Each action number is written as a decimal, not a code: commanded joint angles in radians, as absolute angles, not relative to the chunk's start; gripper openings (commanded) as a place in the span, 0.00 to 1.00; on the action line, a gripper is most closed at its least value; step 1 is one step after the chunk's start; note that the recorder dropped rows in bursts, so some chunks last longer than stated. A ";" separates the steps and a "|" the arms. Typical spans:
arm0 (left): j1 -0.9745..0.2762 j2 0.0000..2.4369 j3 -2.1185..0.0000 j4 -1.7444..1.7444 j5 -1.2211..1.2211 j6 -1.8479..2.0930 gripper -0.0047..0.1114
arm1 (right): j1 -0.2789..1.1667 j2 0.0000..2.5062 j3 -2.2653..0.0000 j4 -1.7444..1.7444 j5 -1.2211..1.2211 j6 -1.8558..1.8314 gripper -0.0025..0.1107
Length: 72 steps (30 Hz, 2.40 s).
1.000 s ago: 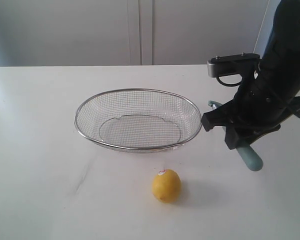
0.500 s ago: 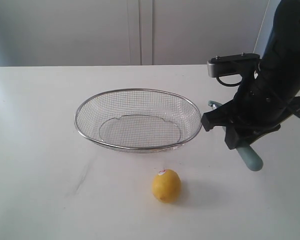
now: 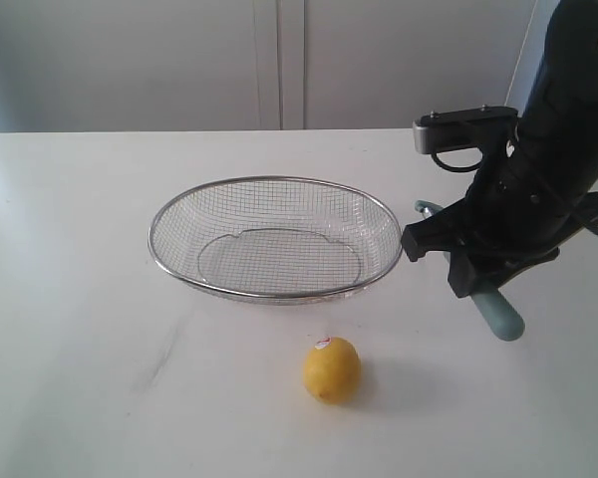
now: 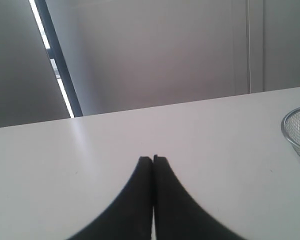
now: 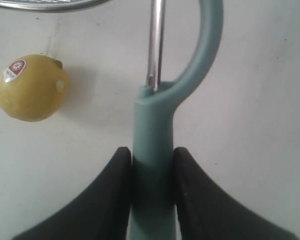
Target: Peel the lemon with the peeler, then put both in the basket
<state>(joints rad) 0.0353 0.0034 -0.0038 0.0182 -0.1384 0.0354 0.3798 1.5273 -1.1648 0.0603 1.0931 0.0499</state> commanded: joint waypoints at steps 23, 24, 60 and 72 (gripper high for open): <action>0.038 0.000 -0.003 -0.011 -0.138 -0.006 0.04 | 0.373 1.515 -1.163 0.055 1.090 0.053 0.02; 0.038 0.000 -0.015 -0.019 -0.108 -0.006 0.04 | 0.373 1.515 -1.163 0.055 1.092 0.053 0.02; 0.038 0.124 -0.442 0.029 0.652 0.007 0.04 | 0.373 1.515 -1.163 0.055 1.106 0.055 0.02; 0.038 0.338 -0.558 0.000 0.805 0.115 0.04 | 0.373 1.515 -1.163 0.055 1.113 0.055 0.02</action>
